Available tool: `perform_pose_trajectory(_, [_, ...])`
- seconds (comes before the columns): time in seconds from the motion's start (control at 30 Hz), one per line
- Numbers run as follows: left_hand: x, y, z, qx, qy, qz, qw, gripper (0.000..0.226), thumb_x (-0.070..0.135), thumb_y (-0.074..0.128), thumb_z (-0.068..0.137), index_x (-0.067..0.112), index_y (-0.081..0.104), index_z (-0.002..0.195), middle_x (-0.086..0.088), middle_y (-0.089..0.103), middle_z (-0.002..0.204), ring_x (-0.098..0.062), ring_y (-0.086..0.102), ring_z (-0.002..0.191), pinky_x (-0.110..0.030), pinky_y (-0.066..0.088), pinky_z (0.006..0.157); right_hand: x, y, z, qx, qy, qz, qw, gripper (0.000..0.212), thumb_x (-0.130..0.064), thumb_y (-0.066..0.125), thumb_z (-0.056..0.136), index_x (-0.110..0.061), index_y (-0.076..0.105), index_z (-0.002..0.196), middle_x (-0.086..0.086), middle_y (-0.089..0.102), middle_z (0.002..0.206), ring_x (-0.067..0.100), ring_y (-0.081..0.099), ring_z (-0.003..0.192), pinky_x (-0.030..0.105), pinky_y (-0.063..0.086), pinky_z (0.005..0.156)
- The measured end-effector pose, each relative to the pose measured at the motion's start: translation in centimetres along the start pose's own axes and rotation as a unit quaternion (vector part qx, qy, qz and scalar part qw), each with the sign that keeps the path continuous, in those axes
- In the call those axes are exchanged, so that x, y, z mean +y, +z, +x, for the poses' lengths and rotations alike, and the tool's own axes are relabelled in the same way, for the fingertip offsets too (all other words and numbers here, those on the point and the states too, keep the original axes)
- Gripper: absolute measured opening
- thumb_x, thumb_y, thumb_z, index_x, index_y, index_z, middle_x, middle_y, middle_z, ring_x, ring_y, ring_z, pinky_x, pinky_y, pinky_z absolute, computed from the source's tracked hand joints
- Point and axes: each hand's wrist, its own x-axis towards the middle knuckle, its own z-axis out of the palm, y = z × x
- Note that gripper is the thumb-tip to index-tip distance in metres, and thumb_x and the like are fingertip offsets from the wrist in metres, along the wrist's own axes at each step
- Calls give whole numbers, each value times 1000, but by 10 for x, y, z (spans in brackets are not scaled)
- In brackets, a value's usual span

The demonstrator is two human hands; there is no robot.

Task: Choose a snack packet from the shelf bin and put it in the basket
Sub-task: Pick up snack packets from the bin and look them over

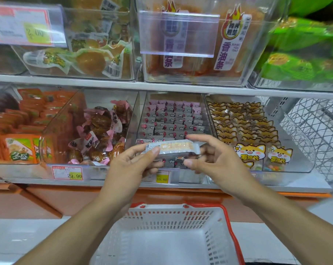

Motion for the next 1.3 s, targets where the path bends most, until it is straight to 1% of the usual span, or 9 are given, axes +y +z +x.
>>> perform_pose_trajectory(0.1, [1, 0, 0, -9, -2, 8, 1000, 46, 59, 78, 65, 32, 80, 102, -5, 80, 98, -20, 77, 93, -20, 60, 72, 1, 0, 0, 22, 2, -10, 1000, 34, -19, 81, 81, -26, 68, 112, 16, 72, 92, 34, 66, 75, 38, 60, 72])
perform_pose_trajectory(0.23, [4, 2, 0, -15, -24, 1, 1000, 43, 63, 71, 70, 33, 81, 100, -3, 80, 99, -22, 77, 94, -20, 60, 72, 1, -1, 2, 27, 52, 59, 997, 42, -34, 78, 72, -19, 70, 111, 10, 77, 92, 17, 72, 75, 24, 57, 68])
perform_pose_trajectory(0.57, [0, -2, 2, 5, -62, -50, 997, 21, 45, 72, 81, 27, 81, 74, 3, 72, 72, -27, 77, 91, -25, 61, 70, -2, 1, 3, 3, 100, 136, 986, 44, -33, 74, 76, -11, 68, 114, 22, 74, 102, 20, 70, 76, 27, 59, 68])
perform_pose_trajectory(0.7, [-1, -3, 3, -23, -57, -76, 995, 19, 27, 70, 80, 28, 81, 96, -4, 79, 102, -25, 76, 98, -25, 61, 74, -1, -2, 3, 6, 88, 157, 984, 47, -39, 78, 73, -14, 65, 111, 15, 76, 100, 28, 72, 84, 32, 61, 73])
perform_pose_trajectory(0.8, [-2, -3, 3, -42, -55, -100, 993, 33, 7, 66, 84, 18, 75, 114, -12, 76, 113, -23, 75, 101, -26, 60, 77, 0, -4, 4, 22, 48, 142, 988, 44, -26, 79, 73, -16, 64, 113, 9, 77, 108, 31, 75, 95, 38, 63, 81])
perform_pose_trajectory(0.93, [-1, -3, 1, -57, -66, -150, 985, 30, 21, 71, 84, 11, 77, 111, -14, 74, 118, -27, 72, 109, -32, 60, 84, -4, -6, 2, 19, -7, 52, 998, 42, -22, 83, 68, -22, 73, 110, 7, 77, 108, 37, 70, 97, 43, 62, 85])
perform_pose_trajectory(1.07, [-3, 5, -4, -29, -24, -67, 997, 26, 18, 82, 69, 20, 79, 95, -11, 77, 110, -27, 76, 99, -26, 61, 73, -2, -7, 2, -16, -7, 50, 999, 51, -26, 89, 62, -21, 72, 110, 9, 76, 109, 22, 70, 89, 39, 61, 87])
perform_pose_trajectory(1.17, [-3, 9, -12, -32, 69, 67, 995, 24, 11, 85, 75, 26, 77, 92, 6, 79, 100, -12, 76, 93, -15, 57, 72, 3, -7, 4, -16, 82, 125, 989, 64, -39, 86, 62, -16, 66, 119, 7, 74, 116, 24, 74, 97, 33, 61, 84])
perform_pose_trajectory(1.3, [-6, 11, -16, -30, 159, 169, 972, 30, -3, 83, 77, 20, 74, 93, 16, 76, 98, 2, 69, 100, -6, 51, 77, 5, -3, 6, -42, 174, 188, 966, 49, -30, 80, 76, -8, 66, 117, 17, 75, 101, 29, 75, 84, 27, 62, 74])
